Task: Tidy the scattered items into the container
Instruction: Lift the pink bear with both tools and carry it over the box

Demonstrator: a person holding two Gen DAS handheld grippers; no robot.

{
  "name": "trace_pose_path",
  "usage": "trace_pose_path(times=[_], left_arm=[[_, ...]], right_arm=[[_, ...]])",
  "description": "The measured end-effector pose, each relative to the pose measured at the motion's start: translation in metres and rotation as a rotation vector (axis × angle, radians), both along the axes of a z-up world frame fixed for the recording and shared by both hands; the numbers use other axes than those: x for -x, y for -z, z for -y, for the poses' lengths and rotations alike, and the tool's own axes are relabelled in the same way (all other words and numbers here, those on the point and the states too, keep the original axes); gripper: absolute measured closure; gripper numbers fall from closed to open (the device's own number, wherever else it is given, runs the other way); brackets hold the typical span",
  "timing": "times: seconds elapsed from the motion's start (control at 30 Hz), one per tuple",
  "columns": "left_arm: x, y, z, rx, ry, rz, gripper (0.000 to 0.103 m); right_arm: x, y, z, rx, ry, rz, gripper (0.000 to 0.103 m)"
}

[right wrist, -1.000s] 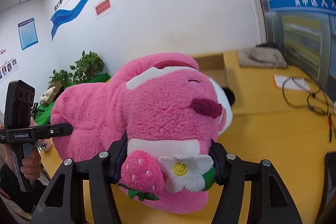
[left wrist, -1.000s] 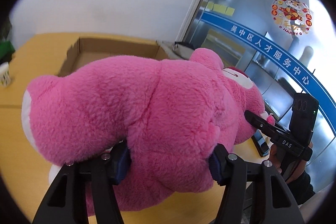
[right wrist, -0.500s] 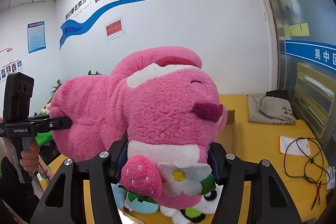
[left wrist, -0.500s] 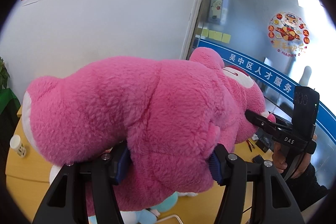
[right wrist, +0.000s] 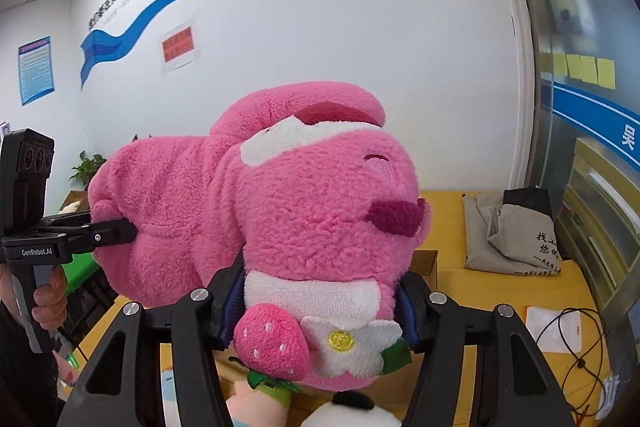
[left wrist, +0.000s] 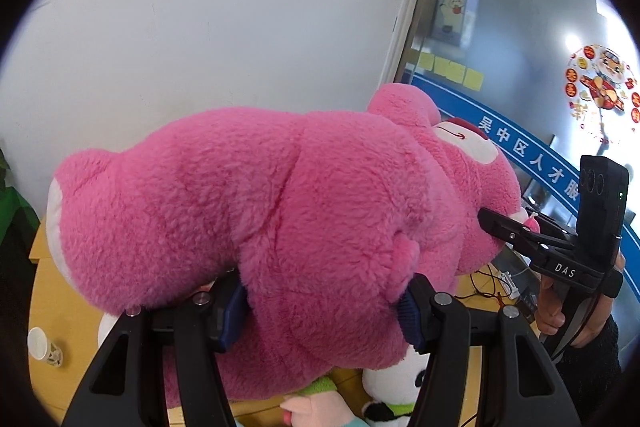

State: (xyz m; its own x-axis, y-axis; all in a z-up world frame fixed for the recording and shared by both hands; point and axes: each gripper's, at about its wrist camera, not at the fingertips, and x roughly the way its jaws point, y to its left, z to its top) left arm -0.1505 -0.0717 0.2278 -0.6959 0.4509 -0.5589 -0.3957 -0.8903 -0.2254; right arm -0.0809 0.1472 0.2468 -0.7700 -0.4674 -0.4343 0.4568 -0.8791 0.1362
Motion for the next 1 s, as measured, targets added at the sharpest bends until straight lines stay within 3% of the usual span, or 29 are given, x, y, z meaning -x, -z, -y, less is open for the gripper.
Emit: trace_pose_path(times=[0.43, 0.73, 0.93, 1.0], left_arm=[[0.139, 0.101, -0.003, -0.019, 0.008, 0.206, 0.042], [0.201, 0.213, -0.009, -0.028, 0.025, 0.404, 0.042], [0.226, 0.284, -0.017, -0.026, 0.023, 0.522, 0.042], [0.232, 0.294, -0.019, -0.038, 0.012, 0.527, 0.040]], right_arm=[[0.143, 0.074, 0.014, -0.053, 0.050, 0.171, 0.040], [0.216, 0.173, 0.013, -0.067, 0.099, 0.350, 0.040], [0.237, 0.237, 0.005, -0.107, 0.140, 0.485, 0.040], [0.239, 0.253, 0.003, -0.114, 0.150, 0.517, 0.040]])
